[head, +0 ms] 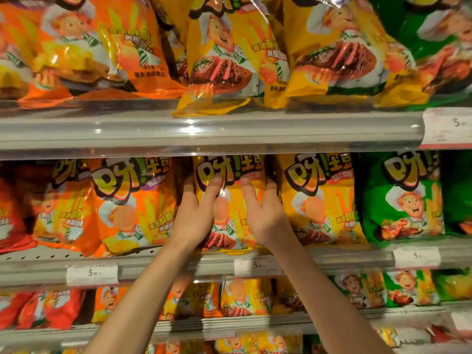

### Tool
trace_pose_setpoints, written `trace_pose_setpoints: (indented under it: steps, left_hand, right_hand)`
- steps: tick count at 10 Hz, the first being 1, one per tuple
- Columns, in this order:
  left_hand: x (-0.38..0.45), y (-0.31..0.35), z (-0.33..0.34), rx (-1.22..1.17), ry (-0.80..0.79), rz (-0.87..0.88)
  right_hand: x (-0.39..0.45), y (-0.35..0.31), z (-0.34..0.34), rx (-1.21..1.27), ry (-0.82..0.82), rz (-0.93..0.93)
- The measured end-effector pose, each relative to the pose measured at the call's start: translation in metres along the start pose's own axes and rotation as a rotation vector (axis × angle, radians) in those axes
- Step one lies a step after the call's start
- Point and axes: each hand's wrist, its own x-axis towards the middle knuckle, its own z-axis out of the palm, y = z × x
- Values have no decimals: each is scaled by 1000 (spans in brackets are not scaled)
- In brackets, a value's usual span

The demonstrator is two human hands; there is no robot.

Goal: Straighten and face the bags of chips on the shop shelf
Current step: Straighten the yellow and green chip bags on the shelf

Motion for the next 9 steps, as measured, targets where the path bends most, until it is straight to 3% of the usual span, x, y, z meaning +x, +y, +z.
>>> trace_pose_setpoints:
  steps: [1, 2, 4, 5, 8, 9]
  left_hand:
    - [-2, -2, 3, 120, 52, 27]
    - [1, -4, 2, 201, 38, 22]
    - [-4, -7, -9, 195, -27, 272]
    - [0, -11, -10, 297, -69, 271]
    - [5, -16, -6, 312, -10, 312]
    - [-2, -15, -9, 310, -25, 329]
  right_hand:
    - [-3, 8, 4, -21, 89, -126]
    - [-10, 1, 6, -267, 44, -226]
    - [-13, -5, -8, -325, 54, -381]
    - [-12, -8, -14, -357, -10, -450]
    - [-15, -7, -16, -408, -21, -445]
    - [-16, -12, -33, -195, -21, -222]
